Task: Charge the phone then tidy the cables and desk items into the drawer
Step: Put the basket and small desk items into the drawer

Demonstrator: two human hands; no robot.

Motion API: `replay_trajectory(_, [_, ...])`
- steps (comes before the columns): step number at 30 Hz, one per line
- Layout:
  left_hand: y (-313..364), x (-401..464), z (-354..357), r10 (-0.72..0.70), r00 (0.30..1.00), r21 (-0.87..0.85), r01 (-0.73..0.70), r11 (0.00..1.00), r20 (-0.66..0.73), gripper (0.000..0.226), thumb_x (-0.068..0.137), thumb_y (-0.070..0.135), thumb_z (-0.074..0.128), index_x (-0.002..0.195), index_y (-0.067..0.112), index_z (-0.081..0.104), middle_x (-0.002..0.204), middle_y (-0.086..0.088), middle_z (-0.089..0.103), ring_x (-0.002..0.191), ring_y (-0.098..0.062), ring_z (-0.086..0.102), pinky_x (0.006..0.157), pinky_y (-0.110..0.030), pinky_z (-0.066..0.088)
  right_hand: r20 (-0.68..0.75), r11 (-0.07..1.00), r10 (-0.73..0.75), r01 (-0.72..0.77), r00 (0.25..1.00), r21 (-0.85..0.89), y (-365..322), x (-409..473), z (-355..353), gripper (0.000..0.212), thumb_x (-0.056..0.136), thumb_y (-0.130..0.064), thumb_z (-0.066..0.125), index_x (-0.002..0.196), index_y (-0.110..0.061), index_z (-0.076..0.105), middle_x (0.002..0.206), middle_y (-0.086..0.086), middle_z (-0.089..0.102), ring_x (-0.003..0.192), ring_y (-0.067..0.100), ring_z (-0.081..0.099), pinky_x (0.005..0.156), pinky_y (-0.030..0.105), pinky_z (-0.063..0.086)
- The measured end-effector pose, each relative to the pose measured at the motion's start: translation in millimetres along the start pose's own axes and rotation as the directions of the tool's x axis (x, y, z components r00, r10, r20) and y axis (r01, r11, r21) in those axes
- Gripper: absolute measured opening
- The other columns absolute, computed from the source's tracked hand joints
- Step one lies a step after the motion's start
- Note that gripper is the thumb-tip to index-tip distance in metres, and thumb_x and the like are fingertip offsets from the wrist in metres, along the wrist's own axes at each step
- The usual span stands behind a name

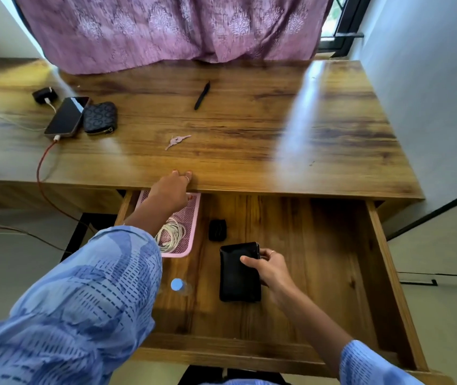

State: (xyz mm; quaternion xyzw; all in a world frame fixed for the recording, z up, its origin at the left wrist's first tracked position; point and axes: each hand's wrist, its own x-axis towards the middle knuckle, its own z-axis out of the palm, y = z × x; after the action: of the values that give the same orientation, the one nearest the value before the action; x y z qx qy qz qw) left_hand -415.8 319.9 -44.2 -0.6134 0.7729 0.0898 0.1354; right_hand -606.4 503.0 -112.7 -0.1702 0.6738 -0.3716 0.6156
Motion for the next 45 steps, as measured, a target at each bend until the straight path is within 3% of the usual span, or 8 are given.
replay_trajectory(7, [-1, -1, 0, 0.0, 1.0, -0.009, 0.0, 1.0, 0.0, 0.067, 0.093, 0.026, 0.056, 0.149, 0.017, 0.021, 0.154, -0.018, 0.023, 0.137, -0.035, 0.034, 0.109, -0.045, 0.035, -0.063, 0.995, 0.052, -0.057, 0.997, -0.083, 21, 18, 10, 0.066, 0.079, -0.017, 0.074, 0.136, -0.008, 0.041, 0.121, 0.008, 0.06, 0.105, 0.021, 0.058, 0.066, 0.023, 0.048])
replay_trajectory(12, [-2, -1, -3, 0.018, 1.0, 0.006, -0.017, 1.0, -0.013, 0.064, 0.092, 0.027, 0.057, 0.147, 0.017, 0.026, 0.15, -0.018, 0.031, 0.133, -0.033, 0.038, 0.107, -0.044, 0.039, -0.052, 0.941, -0.045, 0.025, 0.998, -0.336, 16, 22, 3, 0.056, 0.081, -0.022, 0.073, 0.129, -0.006, 0.049, 0.117, 0.005, 0.062, 0.104, 0.019, 0.059, 0.064, 0.019, 0.051])
replay_trajectory(15, [-2, -1, -7, 0.019, 1.0, 0.015, -0.019, 1.0, -0.01, 0.063, 0.091, 0.03, 0.058, 0.146, 0.018, 0.029, 0.148, -0.016, 0.036, 0.132, -0.033, 0.041, 0.106, -0.044, 0.04, -0.038, 0.829, -0.156, 0.11, 0.987, -0.548, 18, 23, -1, 0.053, 0.081, -0.03, 0.072, 0.125, -0.008, 0.052, 0.118, 0.005, 0.063, 0.104, 0.017, 0.061, 0.069, 0.021, 0.054])
replay_trajectory(23, [-3, 1, -26, 0.043, 0.998, 0.024, -0.042, 0.999, -0.038, 0.047, 0.087, 0.033, 0.064, 0.129, 0.015, 0.052, 0.121, -0.01, 0.061, 0.112, -0.028, 0.056, 0.09, -0.039, 0.049, 0.112, 0.392, -0.262, 0.212, 0.959, -0.895, -22, 14, -11, 0.027, 0.088, -0.038, 0.062, 0.103, -0.017, 0.055, 0.083, -0.007, 0.06, 0.068, 0.004, 0.058, 0.052, 0.017, 0.045])
replay_trajectory(30, [-4, 9, -37, 0.027, 0.999, 0.012, -0.027, 1.0, -0.025, 0.056, 0.076, 0.037, 0.075, 0.121, 0.011, 0.056, 0.116, -0.01, 0.063, 0.111, -0.028, 0.058, 0.086, -0.038, 0.048, 0.283, 0.393, -0.558, 0.549, 0.78, -0.737, -125, 16, 31, 0.019, 0.091, -0.026, 0.06, 0.105, -0.013, 0.064, 0.093, -0.002, 0.066, 0.082, 0.007, 0.06, 0.071, 0.02, 0.052])
replay_trajectory(33, [-9, 12, -38, 0.027, 0.999, -0.003, -0.027, 1.0, -0.025, 0.063, 0.073, 0.041, 0.077, 0.125, 0.015, 0.056, 0.12, -0.008, 0.062, 0.112, -0.027, 0.058, 0.088, -0.037, 0.048, 0.32, 0.32, -0.613, 0.598, 0.722, -0.735, -159, 36, 60, 0.032, 0.09, -0.022, 0.06, 0.119, -0.009, 0.057, 0.115, 0.005, 0.062, 0.106, 0.016, 0.057, 0.085, 0.021, 0.047])
replay_trajectory(38, [-9, 15, -39, 0.049, 0.999, 0.019, -0.049, 0.999, -0.013, 0.049, 0.076, 0.037, 0.076, 0.118, 0.017, 0.061, 0.116, -0.006, 0.063, 0.109, -0.025, 0.059, 0.085, -0.035, 0.048, 0.329, 0.254, -0.492, 0.495, 0.806, -0.831, -195, 97, 109, 0.079, 0.088, -0.031, 0.063, 0.147, -0.004, 0.019, 0.154, 0.015, 0.022, 0.142, 0.033, 0.02, 0.115, 0.041, 0.022])
replay_trajectory(45, [-5, 19, -49, 0.078, 0.996, 0.018, -0.079, 0.997, 0.039, 0.039, 0.074, 0.033, 0.078, 0.106, 0.013, 0.065, 0.112, -0.007, 0.064, 0.105, -0.026, 0.061, 0.077, -0.034, 0.047, 0.448, 0.074, -0.385, 0.511, 0.807, -0.856, -218, 146, 161, 0.071, 0.096, -0.022, 0.051, 0.151, -0.019, 0.007, 0.16, 0.01, 0.0, 0.146, 0.03, -0.002, 0.118, 0.042, 0.005])
